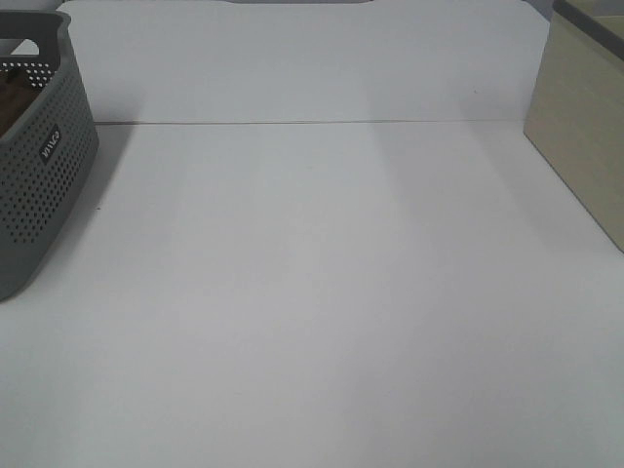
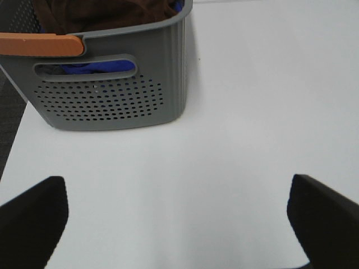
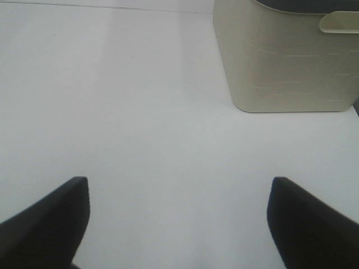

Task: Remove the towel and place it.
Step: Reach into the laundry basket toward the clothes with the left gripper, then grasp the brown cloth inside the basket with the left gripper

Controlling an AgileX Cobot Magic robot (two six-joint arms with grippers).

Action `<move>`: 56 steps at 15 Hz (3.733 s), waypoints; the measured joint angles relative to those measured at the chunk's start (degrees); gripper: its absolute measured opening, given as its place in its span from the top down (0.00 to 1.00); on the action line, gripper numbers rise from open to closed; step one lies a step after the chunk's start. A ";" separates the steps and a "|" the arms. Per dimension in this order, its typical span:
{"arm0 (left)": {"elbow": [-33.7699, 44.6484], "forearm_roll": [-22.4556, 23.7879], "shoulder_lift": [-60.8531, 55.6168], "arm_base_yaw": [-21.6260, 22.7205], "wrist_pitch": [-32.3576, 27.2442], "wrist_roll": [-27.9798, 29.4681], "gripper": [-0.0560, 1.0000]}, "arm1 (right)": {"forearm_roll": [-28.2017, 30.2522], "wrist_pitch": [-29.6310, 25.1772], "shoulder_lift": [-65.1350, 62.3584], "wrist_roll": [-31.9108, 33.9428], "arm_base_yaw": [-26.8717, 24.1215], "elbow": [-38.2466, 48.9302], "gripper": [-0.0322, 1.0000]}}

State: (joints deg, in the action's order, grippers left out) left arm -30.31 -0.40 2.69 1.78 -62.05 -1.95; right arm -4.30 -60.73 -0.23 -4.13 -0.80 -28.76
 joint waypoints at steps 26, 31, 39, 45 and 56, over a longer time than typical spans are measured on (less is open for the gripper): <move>-72.31 29.97 116.88 4.41 -7.05 -47.67 0.01 | 0.00 0.00 0.00 0.00 0.00 0.00 0.17; -78.04 27.44 123.93 4.64 -2.98 -49.56 0.01 | 0.00 0.00 0.00 0.00 0.00 0.00 0.17; -81.70 21.03 125.82 4.64 -5.44 -52.08 0.05 | 0.00 0.00 0.00 0.00 0.00 0.00 0.17; -81.70 21.66 125.82 4.64 -5.21 -49.85 0.69 | 0.00 0.00 0.00 0.00 0.00 0.00 0.17; -81.70 28.48 119.98 3.84 -7.22 -47.10 0.95 | 0.00 0.00 0.00 0.00 0.00 0.00 0.17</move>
State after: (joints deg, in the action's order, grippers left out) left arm -112.01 28.07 122.67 5.61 -69.27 -49.05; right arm -4.30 -60.73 -0.23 -4.13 -0.80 -28.76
